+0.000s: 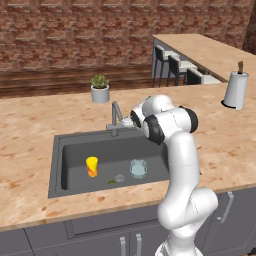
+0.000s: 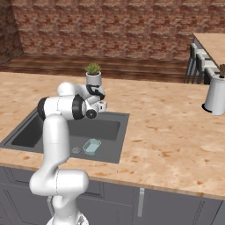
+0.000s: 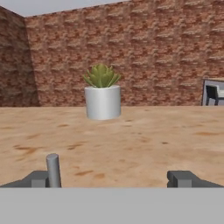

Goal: Pick the cup and tupperware and place them in the sink. Then turn on the water.

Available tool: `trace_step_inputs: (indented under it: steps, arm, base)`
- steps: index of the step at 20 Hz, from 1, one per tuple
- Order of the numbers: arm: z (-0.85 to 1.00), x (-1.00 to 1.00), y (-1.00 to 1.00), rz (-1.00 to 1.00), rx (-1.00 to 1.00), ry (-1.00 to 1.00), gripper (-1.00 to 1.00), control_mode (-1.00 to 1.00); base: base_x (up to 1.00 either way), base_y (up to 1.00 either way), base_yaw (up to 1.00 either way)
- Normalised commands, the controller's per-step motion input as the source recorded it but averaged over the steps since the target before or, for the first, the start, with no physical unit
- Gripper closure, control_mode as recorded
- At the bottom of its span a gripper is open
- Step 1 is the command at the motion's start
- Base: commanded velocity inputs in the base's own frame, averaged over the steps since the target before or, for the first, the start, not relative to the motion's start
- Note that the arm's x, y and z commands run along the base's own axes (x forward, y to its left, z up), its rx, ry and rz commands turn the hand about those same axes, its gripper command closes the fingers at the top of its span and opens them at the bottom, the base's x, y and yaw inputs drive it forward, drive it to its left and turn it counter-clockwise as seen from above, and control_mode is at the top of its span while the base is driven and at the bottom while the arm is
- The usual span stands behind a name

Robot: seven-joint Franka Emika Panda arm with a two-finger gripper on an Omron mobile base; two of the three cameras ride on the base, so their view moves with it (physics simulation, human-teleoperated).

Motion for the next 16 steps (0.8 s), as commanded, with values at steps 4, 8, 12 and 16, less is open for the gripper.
trace_step_inputs:
  steps: [4,8,12,16]
  arm:
    - [0.04,0.0,-0.5,0.0,0.01,-0.02,-1.0,-1.0]
    - [0.0,0.0,-0.54,0.0,0.0,-0.07,-1.0,-1.0]
    - [0.0,0.02,-0.53,0.0,0.0,-0.06,-1.0,-1.0]
    - [0.0,0.0,-0.53,0.0,0.0,-0.06,-1.0,-1.0]
  base:
    - [0.0,0.0,0.0]
    - [0.0,0.0,0.0]
    - [0.0,0.0,0.0]
    - [0.0,0.0,0.0]
